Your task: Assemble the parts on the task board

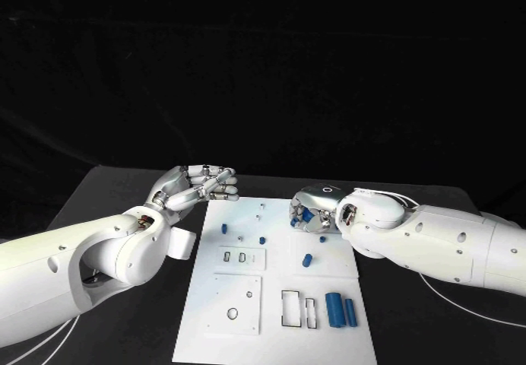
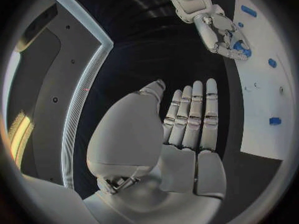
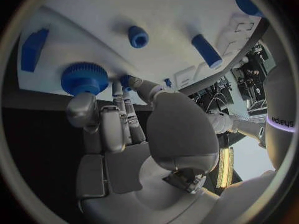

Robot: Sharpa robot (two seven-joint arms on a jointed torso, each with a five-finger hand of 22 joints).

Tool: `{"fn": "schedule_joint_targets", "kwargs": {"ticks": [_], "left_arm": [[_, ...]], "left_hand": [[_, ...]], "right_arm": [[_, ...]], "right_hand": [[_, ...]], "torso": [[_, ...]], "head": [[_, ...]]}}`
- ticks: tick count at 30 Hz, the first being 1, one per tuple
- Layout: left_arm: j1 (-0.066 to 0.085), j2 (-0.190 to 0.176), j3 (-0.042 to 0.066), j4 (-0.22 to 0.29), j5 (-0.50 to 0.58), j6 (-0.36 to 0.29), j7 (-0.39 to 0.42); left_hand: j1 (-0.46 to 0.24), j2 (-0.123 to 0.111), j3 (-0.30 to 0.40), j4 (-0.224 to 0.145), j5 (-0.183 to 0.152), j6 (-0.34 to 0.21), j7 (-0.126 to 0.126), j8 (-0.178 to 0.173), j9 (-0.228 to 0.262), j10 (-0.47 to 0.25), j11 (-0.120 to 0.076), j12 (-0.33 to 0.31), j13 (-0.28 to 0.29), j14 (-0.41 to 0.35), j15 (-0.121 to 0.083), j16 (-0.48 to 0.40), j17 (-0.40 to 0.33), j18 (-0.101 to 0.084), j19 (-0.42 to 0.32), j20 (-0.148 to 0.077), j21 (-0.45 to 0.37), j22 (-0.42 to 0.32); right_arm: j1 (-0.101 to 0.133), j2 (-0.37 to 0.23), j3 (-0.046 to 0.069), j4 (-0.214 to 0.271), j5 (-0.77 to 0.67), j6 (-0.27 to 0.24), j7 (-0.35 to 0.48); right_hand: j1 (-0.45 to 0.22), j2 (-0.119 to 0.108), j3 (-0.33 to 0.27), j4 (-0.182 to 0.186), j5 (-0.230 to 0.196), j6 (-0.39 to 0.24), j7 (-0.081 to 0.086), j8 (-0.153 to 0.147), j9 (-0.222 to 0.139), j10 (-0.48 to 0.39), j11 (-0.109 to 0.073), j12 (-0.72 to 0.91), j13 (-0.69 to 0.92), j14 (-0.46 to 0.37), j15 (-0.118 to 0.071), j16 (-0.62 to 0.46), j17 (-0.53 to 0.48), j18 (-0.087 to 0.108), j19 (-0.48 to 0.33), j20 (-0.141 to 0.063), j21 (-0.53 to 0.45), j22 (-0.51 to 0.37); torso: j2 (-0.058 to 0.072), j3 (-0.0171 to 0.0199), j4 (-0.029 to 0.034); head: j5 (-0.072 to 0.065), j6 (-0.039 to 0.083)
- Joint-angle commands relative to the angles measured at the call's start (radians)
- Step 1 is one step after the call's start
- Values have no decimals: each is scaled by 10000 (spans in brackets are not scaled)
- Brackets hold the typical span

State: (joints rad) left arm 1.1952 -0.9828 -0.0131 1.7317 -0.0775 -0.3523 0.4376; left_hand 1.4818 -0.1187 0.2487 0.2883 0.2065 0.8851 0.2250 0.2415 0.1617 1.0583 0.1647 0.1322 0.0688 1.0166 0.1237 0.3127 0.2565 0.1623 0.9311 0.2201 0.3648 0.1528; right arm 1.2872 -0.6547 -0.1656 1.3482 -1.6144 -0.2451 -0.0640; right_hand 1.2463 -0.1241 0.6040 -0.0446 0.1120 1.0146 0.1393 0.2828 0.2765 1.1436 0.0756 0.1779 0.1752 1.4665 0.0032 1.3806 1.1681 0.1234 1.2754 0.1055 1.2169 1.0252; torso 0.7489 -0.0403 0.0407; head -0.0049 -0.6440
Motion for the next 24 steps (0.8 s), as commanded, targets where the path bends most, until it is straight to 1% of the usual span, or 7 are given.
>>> {"fn": "schedule_joint_targets", "kwargs": {"ticks": [1,4,11,15,19,21,24], "left_arm": [[18,4,10,12,-31,196,-5],[20,1,10,7,-31,199,-19],[23,-12,10,-22,-31,218,-61],[23,-10,10,-42,-31,238,-72],[24,-2,10,-69,-31,261,-83],[24,2,10,-79,-31,269,-89],[25,13,10,-93,-31,283,-96]], "left_hand": [[-66,-28,40,5,-19,-24,63,-44,0,30,54,-38,6,-60,-13,-49,8,191,-52,51,-41,-9],[-71,-31,47,4,-21,-36,72,-53,-3,19,62,-53,5,-67,-8,-55,17,191,-56,54,-43,-12],[-73,-35,62,-2,-22,-57,85,-68,-7,0,74,-78,3,-83,1,-67,32,191,-64,59,-47,-17],[-70,-37,71,-6,-22,-66,90,-74,-8,-8,79,-90,2,-92,5,-75,38,191,-69,62,-49,-20],[-68,-39,77,-8,-22,-72,93,-79,-9,-13,82,-98,2,-101,9,-81,43,190,-73,65,-52,-23],[-64,-41,86,-11,-22,-79,96,-84,-10,-20,86,-108,1,-113,13,-89,48,189,-80,68,-56,-26],[-64,-41,86,-11,-22,-79,96,-84,-10,-20,86,-108,1,-113,13,-89,48,189,-80,68,-56,-26]], "right_arm": [[-7,12,-1,2,2,-323,6],[-7,8,-1,23,-2,-526,-32],[14,-72,21,377,-10,-1250,-162],[64,14,44,401,-9,-1538,-261],[128,275,71,198,-10,-1844,-371],[148,426,81,52,-10,-1951,-401],[166,656,99,-185,-11,-2102,-433]], "right_hand": [[138,262,138,-52,-63,95,-34,142,260,125,-8,48,-7,339,-59,82,48,-166,88,-13,92,118],[189,285,250,-127,-84,104,-36,216,361,179,-23,39,-23,353,-71,131,110,-182,120,-31,174,236],[122,135,322,-212,-62,11,5,256,490,91,19,-64,-83,380,-39,224,232,-207,155,-23,290,405],[67,108,367,-208,-63,-24,18,275,549,2,53,-137,-126,381,-15,248,249,-209,140,-4,307,433],[29,71,380,-209,-82,-54,32,281,581,-32,70,-170,-147,382,0,267,268,-213,140,9,327,467],[19,62,388,-209,-88,-68,37,280,591,-45,76,-182,-155,385,5,277,283,-216,147,14,340,489],[17,60,389,-209,-89,-71,37,280,593,-47,77,-184,-157,385,6,279,286,-217,148,14,343,493]], "torso": [[13,2,9],[17,-1,7],[28,6,3],[27,0,7],[56,-2,40],[65,5,38],[73,-5,53]], "head": [[-9,2],[-10,4],[19,65],[15,112],[15,159],[24,177],[26,180]]}}
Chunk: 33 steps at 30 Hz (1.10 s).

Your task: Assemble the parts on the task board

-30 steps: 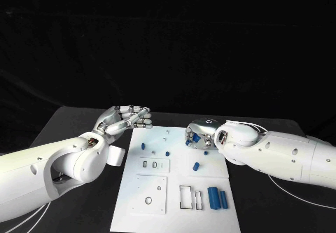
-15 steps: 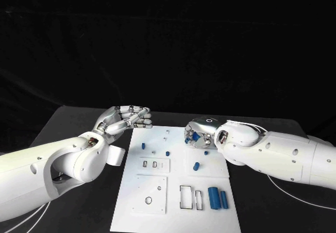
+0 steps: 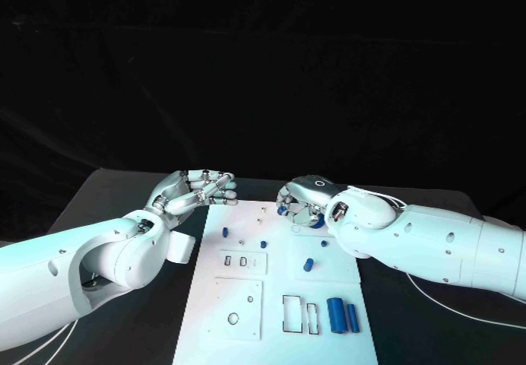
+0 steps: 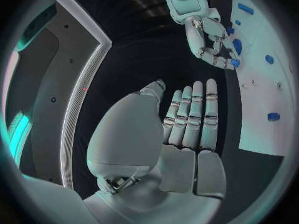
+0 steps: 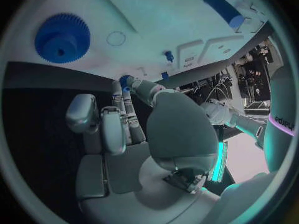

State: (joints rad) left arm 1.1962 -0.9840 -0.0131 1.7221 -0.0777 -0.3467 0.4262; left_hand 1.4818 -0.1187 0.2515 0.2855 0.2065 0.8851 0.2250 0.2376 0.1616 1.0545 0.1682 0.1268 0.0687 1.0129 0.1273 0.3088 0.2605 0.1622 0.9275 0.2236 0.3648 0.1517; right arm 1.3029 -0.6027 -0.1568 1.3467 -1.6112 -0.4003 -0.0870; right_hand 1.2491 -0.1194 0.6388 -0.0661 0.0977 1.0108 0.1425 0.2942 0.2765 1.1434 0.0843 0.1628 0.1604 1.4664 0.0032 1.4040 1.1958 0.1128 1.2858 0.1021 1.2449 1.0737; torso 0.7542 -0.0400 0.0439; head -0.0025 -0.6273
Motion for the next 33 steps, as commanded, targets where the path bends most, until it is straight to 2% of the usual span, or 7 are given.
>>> {"fn": "schedule_joint_targets", "kwargs": {"ticks": [1,5,8,16,17,31,33], "left_arm": [[15,27,10,0,-30,229,15],[17,44,10,-13,-30,239,9],[31,55,10,-11,-30,245,5],[86,102,10,-12,-30,259,6],[91,110,10,-14,-30,262,7],[155,138,10,-25,-30,268,5],[171,131,10,-11,-30,266,4]], "left_hand": [[-64,-42,58,18,-22,-79,96,-45,-9,18,51,-54,3,-76,-23,-50,8,190,-44,34,-56,-15],[-61,-45,66,15,-22,-86,100,-50,-10,11,55,-65,2,-89,-18,-59,15,189,-51,38,-60,-19],[-61,-45,66,15,-22,-86,100,-50,-10,11,55,-65,2,-89,-18,-59,15,189,-51,38,-60,-19],[-61,-45,66,15,-22,-86,100,-50,-10,11,55,-65,2,-89,-18,-59,15,189,-51,38,-60,-19],[-61,-45,66,15,-22,-86,100,-50,-10,11,55,-65,2,-89,-18,-59,15,189,-51,38,-60,-19],[-61,-45,66,15,-22,-86,100,-50,-10,11,55,-65,2,-89,-18,-59,15,189,-51,38,-60,-19],[-61,-45,66,15,-22,-86,100,-50,-10,11,55,-65,2,-89,-18,-59,15,189,-51,38,-60,-19]], "right_arm": [[12,205,16,-242,-41,-585,-203],[19,485,30,-523,-12,-739,-212],[18,683,35,-705,21,-788,-220],[-64,1099,38,-1179,155,-676,-177],[-79,1141,37,-1242,173,-655,-171],[-189,1346,29,-1473,358,-354,-74],[-200,1377,28,-1482,366,-347,-57]], "right_hand": [[-20,2,54,4,46,-57,14,160,604,-58,-3,-45,-18,385,12,51,12,-112,45,55,73,25],[-42,-17,59,8,48,-77,24,158,617,-60,5,-52,-25,391,19,72,47,-117,52,61,90,52],[-63,-29,60,17,56,-89,28,157,626,-60,10,-57,-30,394,24,82,61,-119,56,66,100,69],[-126,-124,65,16,89,-155,38,142,663,-81,23,-86,-54,389,40,96,54,-116,38,85,107,86],[-126,-124,65,16,89,-155,38,142,663,-81,23,-86,-54,389,40,96,54,-116,38,85,107,86],[-144,-164,73,8,94,-207,50,121,675,-81,29,-93,-63,394,46,121,90,-121,49,93,131,128],[-151,-174,74,8,94,-220,54,115,679,-82,32,-96,-66,391,48,116,73,-114,29,96,112,101]], "torso": [[24,-6,17],[49,-24,41],[61,-19,55],[114,-38,115],[110,-36,100],[185,-73,158],[199,-69,150]], "head": [[11,19],[-4,40],[5,35],[5,32],[27,23],[54,-28],[89,-7]]}}
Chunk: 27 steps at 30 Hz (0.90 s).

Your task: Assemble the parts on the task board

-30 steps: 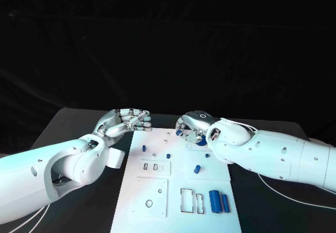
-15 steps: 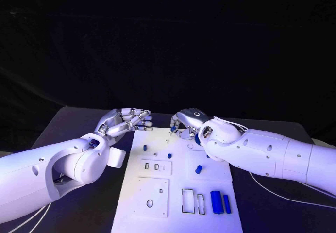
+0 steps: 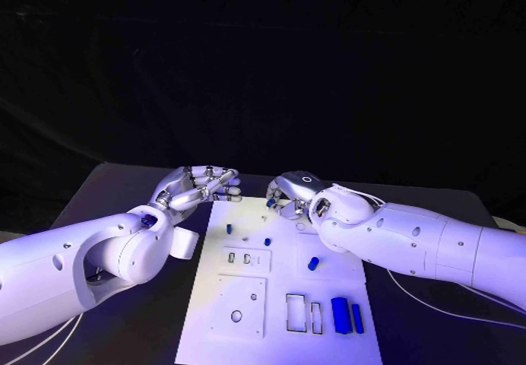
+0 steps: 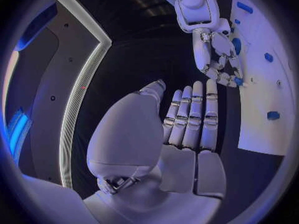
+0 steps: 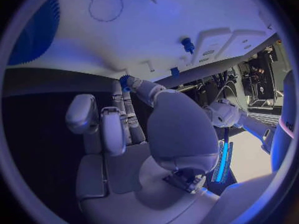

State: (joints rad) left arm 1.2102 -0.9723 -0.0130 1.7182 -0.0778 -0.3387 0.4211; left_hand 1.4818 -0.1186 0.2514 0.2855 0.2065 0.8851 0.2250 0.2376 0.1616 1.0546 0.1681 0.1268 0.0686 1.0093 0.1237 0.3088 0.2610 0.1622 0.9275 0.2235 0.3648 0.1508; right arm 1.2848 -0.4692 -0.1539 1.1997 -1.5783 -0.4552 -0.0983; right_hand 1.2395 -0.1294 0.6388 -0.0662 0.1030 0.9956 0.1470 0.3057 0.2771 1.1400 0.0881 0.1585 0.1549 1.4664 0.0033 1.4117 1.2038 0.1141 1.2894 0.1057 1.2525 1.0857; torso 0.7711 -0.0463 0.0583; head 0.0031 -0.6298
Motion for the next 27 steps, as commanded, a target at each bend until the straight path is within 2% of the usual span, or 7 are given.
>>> {"fn": "schedule_joint_targets", "kwargs": {"ticks": [1,5,16,20,23,25,27], "left_arm": [[35,16,10,29,-28,187,55],[51,16,10,31,-28,189,52],[72,22,10,1,-28,187,44],[76,32,10,3,-28,190,41],[79,31,10,-2,-28,186,38],[80,28,10,-7,-28,186,36],[81,22,10,-15,-28,189,34]], "left_hand": [[-60,-56,88,15,-24,-95,106,-59,-10,4,64,-89,6,-77,28,-79,30,189,-67,47,-69,-19],[-60,-56,88,15,-24,-95,106,-59,-10,4,64,-89,6,-77,28,-79,30,189,-67,47,-69,-19],[-60,-56,88,15,-24,-95,106,-59,-10,4,64,-89,6,-77,28,-79,30,189,-67,47,-69,-19],[-60,-56,88,15,-24,-95,106,-59,-10,4,64,-89,6,-77,28,-79,30,189,-67,47,-69,-19],[-60,-56,88,15,-24,-95,106,-59,-10,4,64,-89,6,-77,28,-79,30,189,-67,47,-69,-19],[-60,-56,88,15,-24,-95,106,-59,-10,4,64,-89,6,-77,28,-79,30,189,-67,47,-69,-19],[-60,-56,88,15,-24,-95,106,-59,-10,4,64,-89,6,-77,28,-79,30,189,-67,47,-69,-19]], "right_arm": [[-21,49,-1,-14,39,200,60],[-31,83,-2,-12,45,201,78],[-40,118,-4,-53,32,455,-31],[-39,159,-7,-139,8,635,-136],[-38,166,-11,-162,-2,583,-154],[-37,114,-12,-98,-18,489,-160],[-33,5,-12,29,-29,395,-173]], "right_hand": [[-54,-75,74,9,41,-68,9,0,672,-48,-6,-52,-11,391,47,38,-7,-127,-6,59,36,-19],[-54,-75,74,9,41,-68,9,0,672,-48,-6,-52,-11,391,47,38,-7,-127,-6,59,36,-19],[-146,-152,64,41,-4,-166,46,-46,696,-128,32,-107,-45,360,79,6,-110,-104,-96,83,-38,-115],[-327,-370,-14,116,55,-557,220,-266,688,-655,207,-356,-190,275,227,-93,-371,-28,-398,194,-328,-481],[-378,-627,-275,127,-17,-1451,468,-801,556,-1549,450,-551,-406,-20,435,-470,-1185,173,-1112,399,-1092,-1428],[-370,-723,-505,136,10,-1744,429,-990,526,-1881,450,-512,-480,-130,436,-582,-1435,245,-1339,439,-1373,-1734],[-354,-755,-576,128,23,-1781,429,-1016,529,-1944,448,-484,-494,-149,443,-601,-1480,255,-1362,441,-1412,-1767]], "torso": [[31,-5,5],[37,-6,23],[40,-8,-12],[44,-10,-4],[50,-3,9],[49,2,5],[41,3,1]], "head": [[40,13],[42,-16],[66,-36],[44,-37],[42,-30],[45,-23],[41,-26]]}}
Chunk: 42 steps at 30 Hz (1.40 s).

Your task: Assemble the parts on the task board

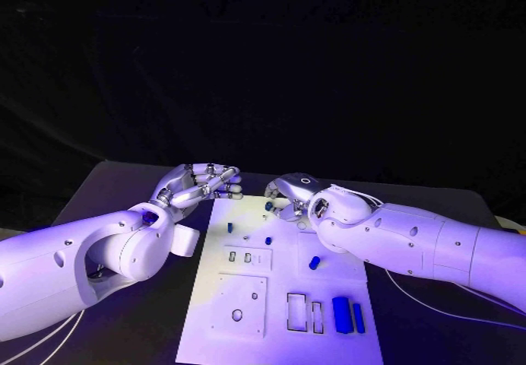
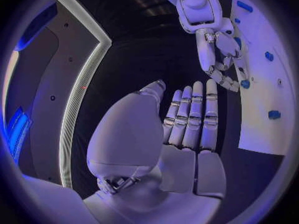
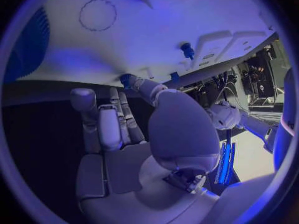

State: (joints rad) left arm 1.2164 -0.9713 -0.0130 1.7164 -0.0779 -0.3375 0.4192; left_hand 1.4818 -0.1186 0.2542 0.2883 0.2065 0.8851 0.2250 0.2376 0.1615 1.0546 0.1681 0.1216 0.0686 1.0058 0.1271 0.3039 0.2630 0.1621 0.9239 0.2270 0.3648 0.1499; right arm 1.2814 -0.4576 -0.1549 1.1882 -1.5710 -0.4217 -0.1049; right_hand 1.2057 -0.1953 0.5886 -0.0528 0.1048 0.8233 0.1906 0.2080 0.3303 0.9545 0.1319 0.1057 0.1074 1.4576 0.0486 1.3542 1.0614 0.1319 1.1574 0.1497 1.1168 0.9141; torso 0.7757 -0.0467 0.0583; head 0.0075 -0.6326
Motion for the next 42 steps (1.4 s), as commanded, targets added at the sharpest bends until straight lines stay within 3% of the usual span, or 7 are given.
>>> {"fn": "schedule_joint_targets", "kwargs": {"ticks": [1,13,18,19,22,27,42], "left_arm": [[19,9,10,-1,-28,177,53],[21,-86,8,-85,-26,194,45],[21,-68,6,-173,-20,209,41],[20,-58,6,-199,-18,215,40],[20,-34,6,-242,-16,221,42],[16,59,5,-320,-7,245,45],[11,151,4,-413,3,277,52]], "left_hand": [[-60,-56,60,-13,-24,-95,106,-60,-9,4,64,-37,6,-42,-7,-30,11,190,-32,12,-69,-10],[-64,-66,84,-11,-26,-94,107,-63,-7,14,67,-55,12,-56,-2,-46,39,193,-43,21,-74,-20],[-64,-66,84,-11,-26,-94,107,-63,-7,14,67,-55,12,-56,-2,-46,39,193,-43,21,-74,-20],[-64,-66,84,-11,-26,-94,107,-63,-7,14,67,-55,12,-56,-2,-46,39,193,-43,21,-74,-20],[-65,-68,87,-10,-26,-91,104,-62,-5,21,65,-56,14,-56,-2,-47,44,194,-44,22,-75,-21],[-66,-69,89,-10,-26,-89,102,-62,-5,25,63,-56,15,-56,-2,-48,47,194,-45,22,-75,-22],[-67,-68,92,-9,-26,-87,100,-60,-4,29,62,-55,16,-56,-2,-49,50,194,-46,23,-76,-23]], "right_arm": [[6,-190,-2,234,-107,11,-114],[322,-2668,142,2497,1385,-368,-125],[446,-3724,193,3242,2349,451,-440],[467,-3912,200,3335,2533,686,-532],[491,-4138,208,3408,2747,991,-669],[506,-4241,212,3294,2822,1160,-885],[270,-3553,178,2613,2849,1244,-850]], "right_hand": [[8,-102,-112,-16,23,-31,-4,-28,11,-92,11,86,-20,-55,-10,-13,-38,71,-12,2,-34,-9],[-5,-47,-371,148,267,542,3,102,167,988,-115,1137,138,214,-102,333,510,-115,718,-78,592,960],[39,-227,-624,153,683,733,-335,121,222,3291,-649,2777,1033,463,-520,794,1455,-322,1445,-380,1386,2067],[68,-186,-1046,323,812,702,-432,37,257,2738,-755,4652,2819,596,-649,1136,2157,-549,2043,-578,2102,3061],[79,-208,-1382,475,849,465,-389,130,374,2490,-689,7417,5683,686,-587,1360,2663,-652,2337,-523,2508,3654],[185,-140,-1873,843,870,-76,-227,423,613,3453,-507,11564,10452,921,-412,1860,3990,-795,2738,-365,3001,4410],[235,-126,-2117,1016,876,-261,-177,570,705,3822,-440,12301,11380,973,-341,1961,4298,-827,2829,-303,3117,4604]], "torso": [[-6,7,-4],[-80,46,-153],[-109,65,-216],[-120,69,-244],[-126,80,-285],[-120,110,-280],[-94,107,-251]], "head": [[0,6],[-18,115],[-129,168],[-120,168],[-99,148],[-90,133],[-60,41]]}}
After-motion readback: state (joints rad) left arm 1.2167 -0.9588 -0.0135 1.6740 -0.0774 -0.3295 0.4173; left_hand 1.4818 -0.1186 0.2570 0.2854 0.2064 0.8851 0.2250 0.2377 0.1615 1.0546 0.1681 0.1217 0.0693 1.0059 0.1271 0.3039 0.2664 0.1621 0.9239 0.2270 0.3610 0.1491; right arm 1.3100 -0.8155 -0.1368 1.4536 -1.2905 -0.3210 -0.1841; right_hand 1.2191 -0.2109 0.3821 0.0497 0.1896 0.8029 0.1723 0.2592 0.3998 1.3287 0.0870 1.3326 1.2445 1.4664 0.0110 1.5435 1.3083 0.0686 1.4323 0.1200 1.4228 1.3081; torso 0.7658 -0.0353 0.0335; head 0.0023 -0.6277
